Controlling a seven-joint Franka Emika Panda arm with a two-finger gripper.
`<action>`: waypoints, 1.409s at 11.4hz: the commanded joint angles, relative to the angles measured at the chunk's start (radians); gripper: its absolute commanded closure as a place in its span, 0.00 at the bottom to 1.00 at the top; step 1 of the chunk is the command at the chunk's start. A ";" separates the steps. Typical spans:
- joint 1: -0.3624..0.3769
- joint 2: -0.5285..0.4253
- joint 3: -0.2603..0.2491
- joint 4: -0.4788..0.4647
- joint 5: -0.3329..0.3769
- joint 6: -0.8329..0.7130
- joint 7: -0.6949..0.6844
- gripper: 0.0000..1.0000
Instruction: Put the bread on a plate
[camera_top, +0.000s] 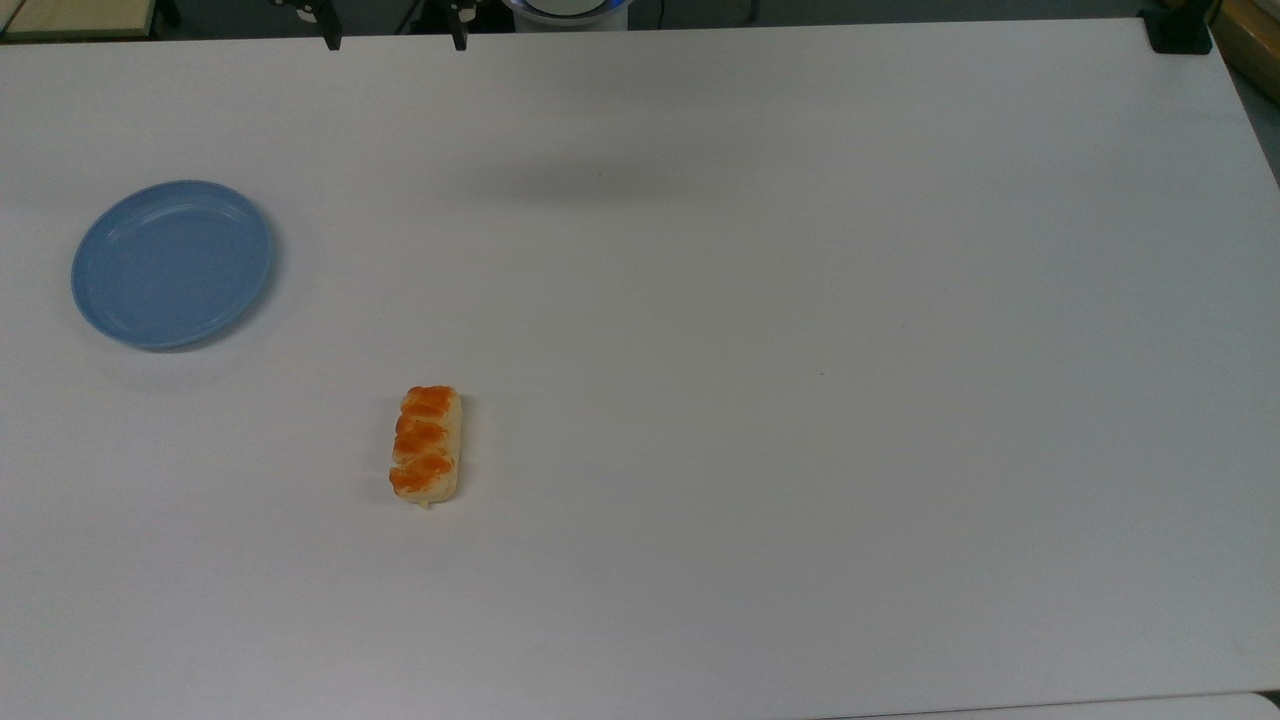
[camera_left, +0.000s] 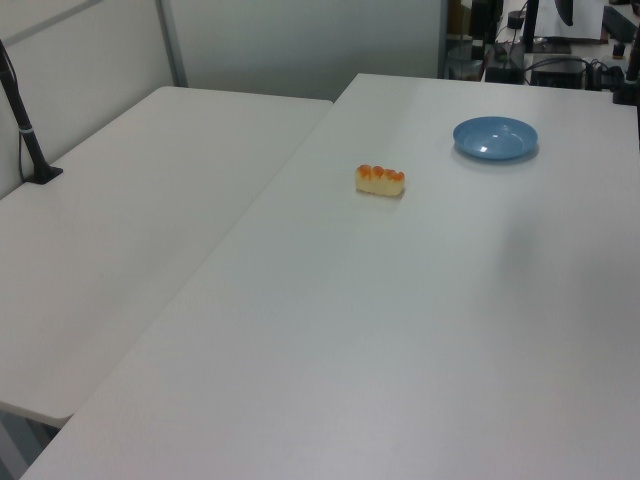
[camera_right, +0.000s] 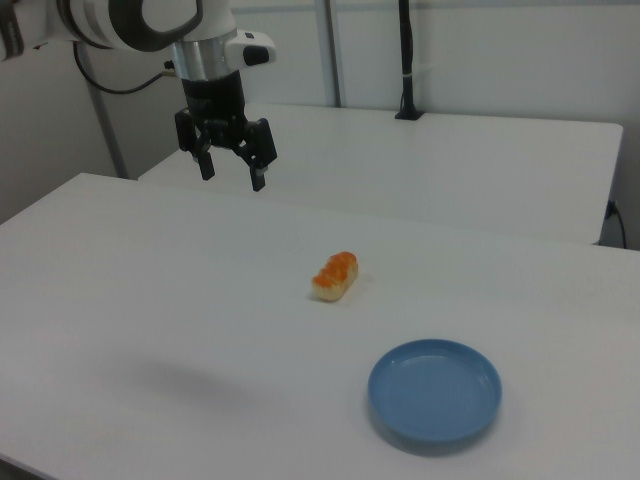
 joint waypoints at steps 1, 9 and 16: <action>0.004 0.004 -0.018 0.033 0.041 -0.016 -0.044 0.00; -0.001 0.004 -0.018 0.029 0.019 0.042 -0.038 0.00; -0.024 0.002 -0.016 0.032 0.027 0.031 -0.038 0.00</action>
